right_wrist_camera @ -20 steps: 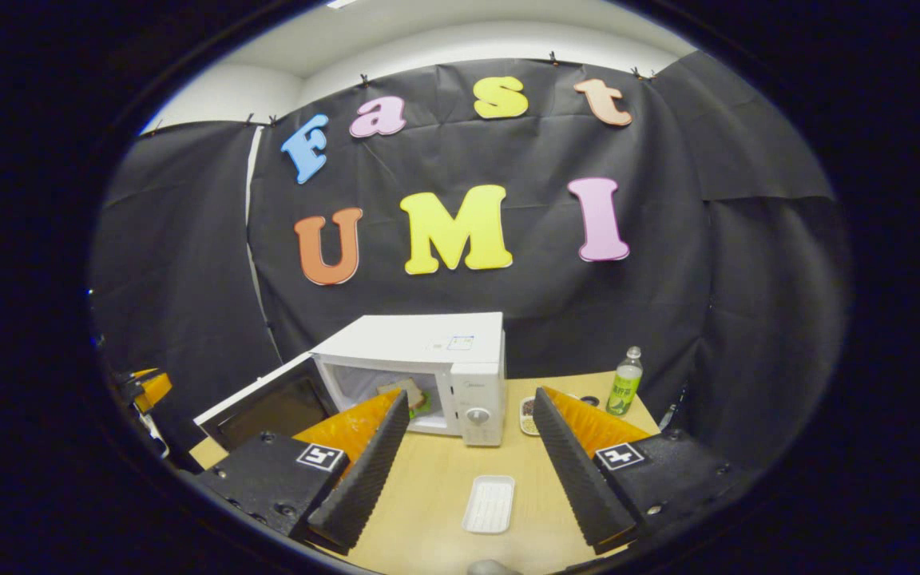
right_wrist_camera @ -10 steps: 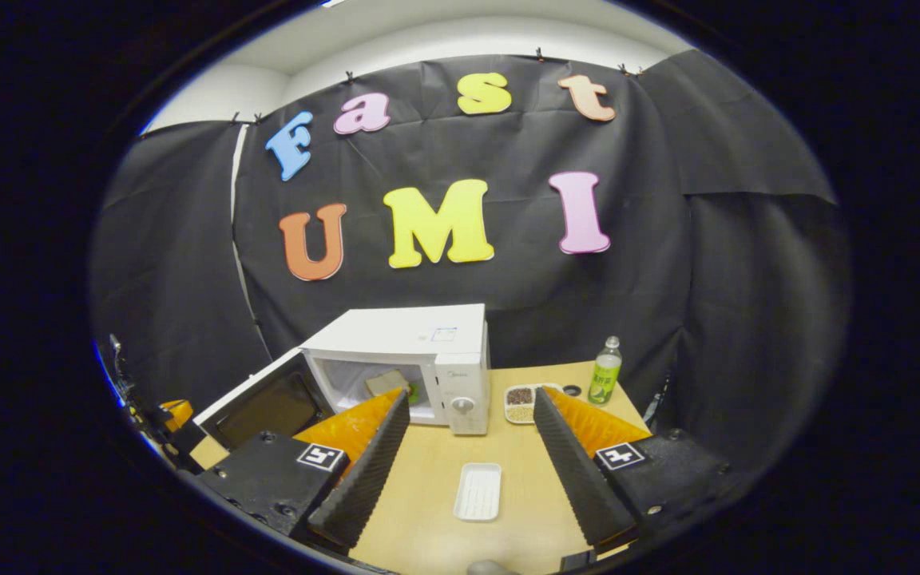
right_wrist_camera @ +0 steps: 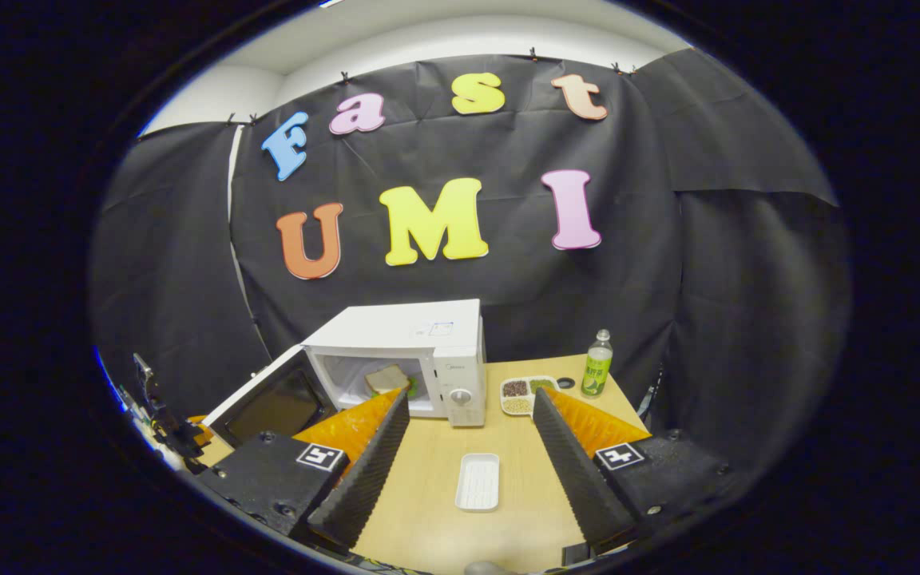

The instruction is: Open the microwave oven with the left hand, put the food in, and close the microwave oven.

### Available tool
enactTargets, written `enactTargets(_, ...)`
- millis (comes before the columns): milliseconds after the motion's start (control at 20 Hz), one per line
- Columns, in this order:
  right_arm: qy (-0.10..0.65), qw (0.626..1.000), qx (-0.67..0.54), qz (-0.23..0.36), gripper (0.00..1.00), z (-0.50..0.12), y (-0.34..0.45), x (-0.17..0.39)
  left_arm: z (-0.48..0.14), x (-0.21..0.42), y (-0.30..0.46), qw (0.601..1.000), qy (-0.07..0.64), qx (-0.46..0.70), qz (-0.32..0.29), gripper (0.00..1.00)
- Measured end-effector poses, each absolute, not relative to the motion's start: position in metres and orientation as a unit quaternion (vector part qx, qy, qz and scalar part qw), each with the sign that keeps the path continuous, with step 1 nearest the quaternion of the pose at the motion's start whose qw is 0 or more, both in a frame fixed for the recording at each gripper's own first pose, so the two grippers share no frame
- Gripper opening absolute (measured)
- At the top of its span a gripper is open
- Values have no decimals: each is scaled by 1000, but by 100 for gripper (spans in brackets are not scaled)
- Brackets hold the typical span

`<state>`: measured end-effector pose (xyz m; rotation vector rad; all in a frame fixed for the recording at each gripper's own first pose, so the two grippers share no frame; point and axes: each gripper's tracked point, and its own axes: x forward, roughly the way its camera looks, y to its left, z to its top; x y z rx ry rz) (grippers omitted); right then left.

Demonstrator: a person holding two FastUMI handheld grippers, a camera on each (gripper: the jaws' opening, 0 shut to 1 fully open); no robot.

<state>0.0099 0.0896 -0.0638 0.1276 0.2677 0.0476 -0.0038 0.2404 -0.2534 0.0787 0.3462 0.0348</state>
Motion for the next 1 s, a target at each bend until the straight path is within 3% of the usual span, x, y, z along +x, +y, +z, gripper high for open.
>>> enactTargets(350,129,989,71,20,99,-64,81,8,-249,-2,161,984,169,29,-44,0)
enactTargets(400,129,989,70,20,92,-63,79,8,-247,0,149,984,167,30,-56,0)
enactTargets(450,129,989,70,19,99,-63,76,7,-247,1,135,983,166,31,-67,0)
enactTargets(500,128,989,68,15,92,-62,72,7,-245,3,123,983,164,32,-78,0)
enactTargets(550,128,989,68,12,99,-62,68,8,-244,6,110,982,162,32,-90,0)
enactTargets(600,128,989,70,10,99,-61,65,7,-243,9,98,981,161,32,-101,0)
enactTargets(650,126,989,71,8,92,-59,61,6,-243,12,87,980,160,32,-112,0)
enactTargets(700,125,990,71,6,92,-58,58,6,-243,14,76,979,159,34,-121,0)
enactTargets(750,124,990,69,3,99,-57,54,5,-243,16,68,978,160,36,-129,0)
enactTargets(1000,126,989,70,-14,100,-59,30,3,-247,28,27,972,163,41,-163,0)
